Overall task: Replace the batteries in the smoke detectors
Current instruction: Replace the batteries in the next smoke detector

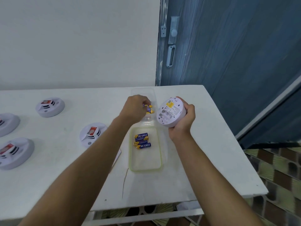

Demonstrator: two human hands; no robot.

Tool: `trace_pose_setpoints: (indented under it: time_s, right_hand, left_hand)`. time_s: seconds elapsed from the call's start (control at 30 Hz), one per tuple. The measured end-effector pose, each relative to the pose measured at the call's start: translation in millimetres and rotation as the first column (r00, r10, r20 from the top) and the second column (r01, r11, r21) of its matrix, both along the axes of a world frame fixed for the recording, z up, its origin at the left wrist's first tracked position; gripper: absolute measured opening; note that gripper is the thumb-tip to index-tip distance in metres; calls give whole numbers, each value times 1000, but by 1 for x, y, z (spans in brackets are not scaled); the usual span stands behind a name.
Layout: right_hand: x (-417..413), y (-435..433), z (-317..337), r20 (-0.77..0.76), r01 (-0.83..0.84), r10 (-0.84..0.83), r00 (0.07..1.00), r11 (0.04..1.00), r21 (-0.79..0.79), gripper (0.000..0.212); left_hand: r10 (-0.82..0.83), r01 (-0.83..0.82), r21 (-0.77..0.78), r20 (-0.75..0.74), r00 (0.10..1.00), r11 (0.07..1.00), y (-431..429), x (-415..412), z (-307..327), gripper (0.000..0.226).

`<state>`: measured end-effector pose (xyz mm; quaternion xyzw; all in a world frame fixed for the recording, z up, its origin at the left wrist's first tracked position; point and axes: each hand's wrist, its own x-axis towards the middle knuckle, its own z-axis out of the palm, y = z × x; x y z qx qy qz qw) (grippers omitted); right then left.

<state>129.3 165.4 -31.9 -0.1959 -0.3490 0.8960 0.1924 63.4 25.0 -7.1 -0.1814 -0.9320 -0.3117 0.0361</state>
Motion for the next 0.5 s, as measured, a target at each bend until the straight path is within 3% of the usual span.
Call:
trace_pose_setpoints:
  time_s: [0.17,0.27,0.4,0.5]
  right_hand:
    - [-9,14,1,23,-10,10,1000,1000,-19,37]
    - [-13,20,-1,15,-2,2,1000,1000,-16,43]
    - [-15,25,-2,20,-13,14,1000,1000,-20,44]
    - [-16,26,-3,20,-20,21,1000,1000,-23,41]
  left_hand:
    - [-147,171,-310,97,984,935,19,-34,-2,29]
    - [-189,237,-422,154,970,875,24,-46,-10,27]
    - [-215,266,-440,163,963,858,22,-56,-15,17]
    - [-154,195,-325,148,977,926,19,-55,-15,6]
